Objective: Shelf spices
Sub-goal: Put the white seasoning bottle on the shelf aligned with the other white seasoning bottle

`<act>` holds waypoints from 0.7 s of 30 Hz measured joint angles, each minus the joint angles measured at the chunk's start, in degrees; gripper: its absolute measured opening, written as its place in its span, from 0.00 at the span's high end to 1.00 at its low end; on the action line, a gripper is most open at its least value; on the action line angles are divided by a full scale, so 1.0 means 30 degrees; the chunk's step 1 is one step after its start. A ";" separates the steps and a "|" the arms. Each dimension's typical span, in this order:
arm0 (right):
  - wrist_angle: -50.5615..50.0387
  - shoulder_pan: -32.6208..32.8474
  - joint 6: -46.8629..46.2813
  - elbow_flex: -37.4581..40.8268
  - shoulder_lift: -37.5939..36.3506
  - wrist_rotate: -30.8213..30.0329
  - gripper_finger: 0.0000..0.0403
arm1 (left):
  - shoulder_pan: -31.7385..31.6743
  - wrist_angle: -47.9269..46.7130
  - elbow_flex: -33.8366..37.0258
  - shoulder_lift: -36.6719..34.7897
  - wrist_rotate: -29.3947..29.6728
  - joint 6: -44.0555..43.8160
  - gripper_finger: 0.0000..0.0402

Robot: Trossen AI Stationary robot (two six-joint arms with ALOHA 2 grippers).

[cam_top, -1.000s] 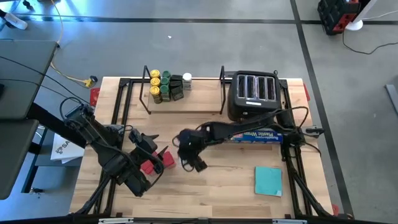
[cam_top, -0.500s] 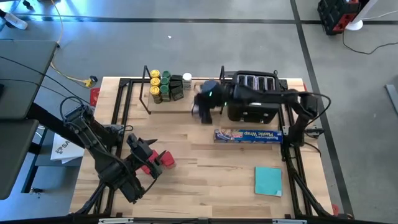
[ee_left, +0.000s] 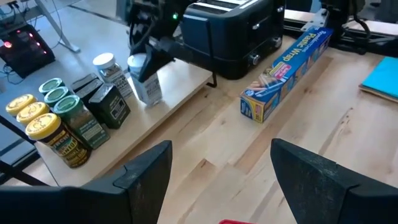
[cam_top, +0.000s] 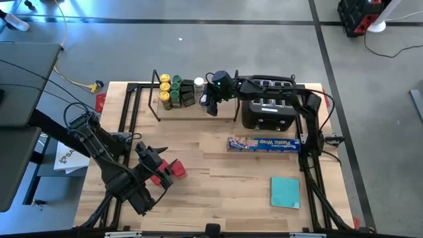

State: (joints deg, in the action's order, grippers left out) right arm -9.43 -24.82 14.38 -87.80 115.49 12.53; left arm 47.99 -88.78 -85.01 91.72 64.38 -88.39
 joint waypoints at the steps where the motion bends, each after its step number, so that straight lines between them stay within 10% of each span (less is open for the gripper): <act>1: 0.0078 0.0002 -0.0093 -0.0005 0.0146 0.0000 0.53 | 0.0000 0.0068 0.0000 0.0000 -0.0106 0.0001 0.33; 21: 0.2088 0.0022 -0.0164 -0.0106 0.0368 -0.0975 0.35 | 0.0000 0.0272 -0.0015 0.0000 -0.0432 0.0010 0.33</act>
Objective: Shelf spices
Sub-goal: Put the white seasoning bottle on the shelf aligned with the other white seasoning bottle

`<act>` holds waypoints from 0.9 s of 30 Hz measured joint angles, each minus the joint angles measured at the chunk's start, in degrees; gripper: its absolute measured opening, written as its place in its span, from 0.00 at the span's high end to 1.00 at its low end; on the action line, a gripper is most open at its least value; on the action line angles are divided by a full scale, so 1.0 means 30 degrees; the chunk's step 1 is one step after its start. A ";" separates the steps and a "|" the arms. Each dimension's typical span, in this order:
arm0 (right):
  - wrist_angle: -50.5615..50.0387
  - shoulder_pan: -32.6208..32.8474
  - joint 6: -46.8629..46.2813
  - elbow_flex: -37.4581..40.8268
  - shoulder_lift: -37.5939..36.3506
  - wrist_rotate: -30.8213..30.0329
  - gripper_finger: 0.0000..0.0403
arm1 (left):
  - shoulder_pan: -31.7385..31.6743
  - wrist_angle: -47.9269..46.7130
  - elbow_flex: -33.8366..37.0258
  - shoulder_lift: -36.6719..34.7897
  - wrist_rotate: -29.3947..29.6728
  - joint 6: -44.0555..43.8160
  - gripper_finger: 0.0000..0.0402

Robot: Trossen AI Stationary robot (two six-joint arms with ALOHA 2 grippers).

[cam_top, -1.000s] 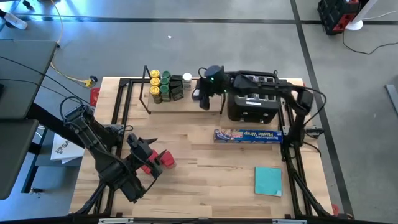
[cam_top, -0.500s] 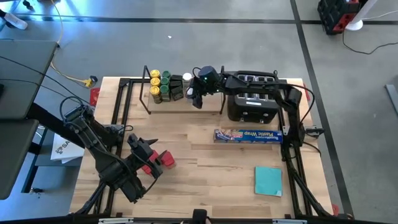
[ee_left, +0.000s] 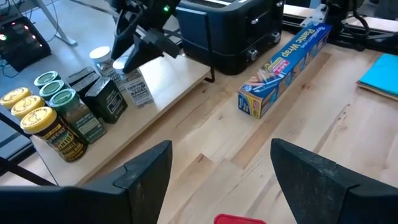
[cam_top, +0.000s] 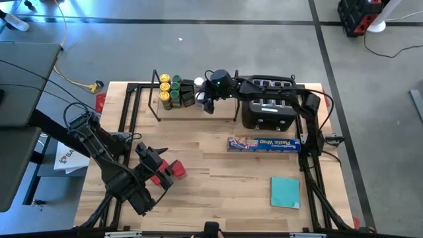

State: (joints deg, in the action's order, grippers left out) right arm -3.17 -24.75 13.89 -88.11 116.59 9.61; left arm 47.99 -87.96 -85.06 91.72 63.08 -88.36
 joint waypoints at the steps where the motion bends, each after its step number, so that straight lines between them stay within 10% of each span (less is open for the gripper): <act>1: -0.0121 0.0000 -0.0103 -0.0059 -0.0048 -0.0014 0.35 | 0.0000 0.0019 0.0000 0.0000 -0.0046 0.0000 0.33; 17: -0.3949 0.1029 0.1823 -0.0715 -0.2593 0.0135 0.38 | 0.0016 0.0312 -0.0007 0.0000 -0.0392 0.0013 0.33; 27: -0.6414 0.2752 0.3542 -0.0693 -0.0411 -0.0080 0.73 | 0.0029 0.0315 -0.0007 0.0000 -0.0350 0.0146 0.33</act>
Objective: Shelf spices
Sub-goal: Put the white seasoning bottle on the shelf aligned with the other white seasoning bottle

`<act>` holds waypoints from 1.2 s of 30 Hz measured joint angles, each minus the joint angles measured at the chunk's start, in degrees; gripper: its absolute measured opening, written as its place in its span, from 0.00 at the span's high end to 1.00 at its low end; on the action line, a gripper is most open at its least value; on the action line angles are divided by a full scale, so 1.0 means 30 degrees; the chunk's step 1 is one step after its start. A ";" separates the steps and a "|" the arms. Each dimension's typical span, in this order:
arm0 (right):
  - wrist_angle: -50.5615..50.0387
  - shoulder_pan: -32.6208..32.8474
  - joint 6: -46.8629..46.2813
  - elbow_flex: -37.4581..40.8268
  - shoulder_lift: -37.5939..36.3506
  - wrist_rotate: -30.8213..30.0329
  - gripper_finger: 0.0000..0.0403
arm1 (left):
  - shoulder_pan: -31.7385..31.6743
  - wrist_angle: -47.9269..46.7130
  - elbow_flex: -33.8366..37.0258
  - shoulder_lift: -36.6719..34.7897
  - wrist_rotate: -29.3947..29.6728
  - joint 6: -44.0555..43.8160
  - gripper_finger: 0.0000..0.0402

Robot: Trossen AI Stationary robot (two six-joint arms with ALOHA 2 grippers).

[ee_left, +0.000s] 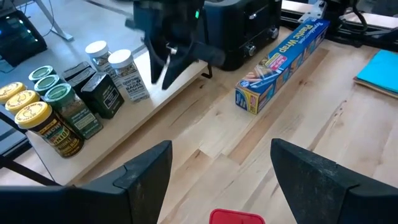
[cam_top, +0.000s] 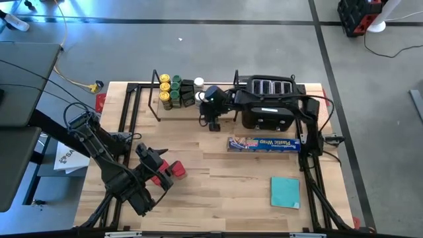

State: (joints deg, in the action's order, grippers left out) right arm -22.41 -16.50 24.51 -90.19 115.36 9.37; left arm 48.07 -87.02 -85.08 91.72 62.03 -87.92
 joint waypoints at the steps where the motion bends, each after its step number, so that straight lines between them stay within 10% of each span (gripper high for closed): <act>1: 0.0055 -0.0072 0.0000 0.0012 0.0294 -0.0470 0.77 | 0.0000 0.0003 0.0000 0.0000 0.0007 0.0005 0.33; 11: 0.1447 -0.1378 -0.0409 0.0036 0.1932 -0.1947 0.99 | 0.0000 0.0071 0.0000 -0.0001 -0.0005 0.0007 0.33; 36: -0.1480 -0.0347 0.0379 0.0036 0.1443 -0.3795 1.00 | -0.0015 0.0260 0.0000 0.0000 -0.0056 0.0015 0.33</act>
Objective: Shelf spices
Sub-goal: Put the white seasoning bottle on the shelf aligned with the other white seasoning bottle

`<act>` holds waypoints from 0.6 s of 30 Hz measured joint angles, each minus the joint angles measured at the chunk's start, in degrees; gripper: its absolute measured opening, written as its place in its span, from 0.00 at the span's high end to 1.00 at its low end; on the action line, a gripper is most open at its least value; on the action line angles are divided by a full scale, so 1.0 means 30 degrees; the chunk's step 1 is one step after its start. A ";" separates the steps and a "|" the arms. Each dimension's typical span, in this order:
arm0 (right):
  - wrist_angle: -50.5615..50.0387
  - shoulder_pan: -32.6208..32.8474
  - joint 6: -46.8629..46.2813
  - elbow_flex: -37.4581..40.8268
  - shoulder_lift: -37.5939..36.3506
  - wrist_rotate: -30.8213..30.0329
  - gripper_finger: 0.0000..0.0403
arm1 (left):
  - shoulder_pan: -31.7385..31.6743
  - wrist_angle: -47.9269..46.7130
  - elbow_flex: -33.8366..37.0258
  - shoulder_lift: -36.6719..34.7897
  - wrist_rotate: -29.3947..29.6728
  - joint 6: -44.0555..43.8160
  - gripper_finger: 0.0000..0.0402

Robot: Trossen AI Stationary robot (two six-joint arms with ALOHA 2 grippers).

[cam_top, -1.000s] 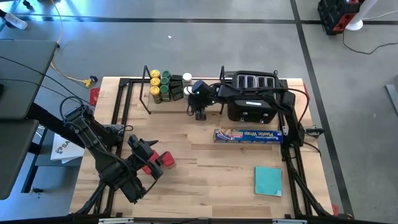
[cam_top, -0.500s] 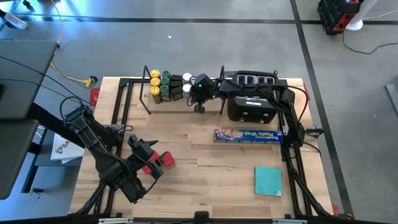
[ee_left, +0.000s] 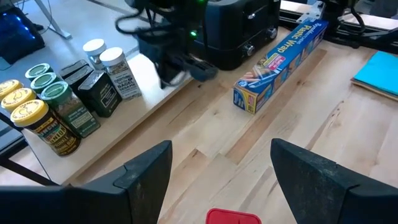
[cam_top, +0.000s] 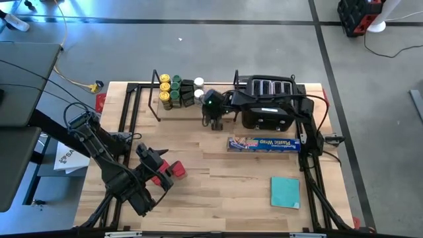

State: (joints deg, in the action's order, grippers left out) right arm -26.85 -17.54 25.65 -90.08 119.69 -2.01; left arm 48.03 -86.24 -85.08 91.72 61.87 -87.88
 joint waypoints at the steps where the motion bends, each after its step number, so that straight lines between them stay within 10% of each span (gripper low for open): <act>1: -0.0091 0.0149 0.0086 0.0000 0.0035 0.0316 1.00 | 0.0000 0.0000 0.0000 0.0000 -0.0007 0.0000 0.33; 18: 0.4941 -0.1099 -0.2291 0.0007 0.1358 0.0251 1.00 | 0.0007 0.0058 0.0000 -0.0007 0.0000 0.0000 0.33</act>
State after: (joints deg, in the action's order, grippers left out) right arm -12.02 -20.83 18.78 -90.06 123.76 -1.26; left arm 48.05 -86.06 -85.08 91.70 61.87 -87.88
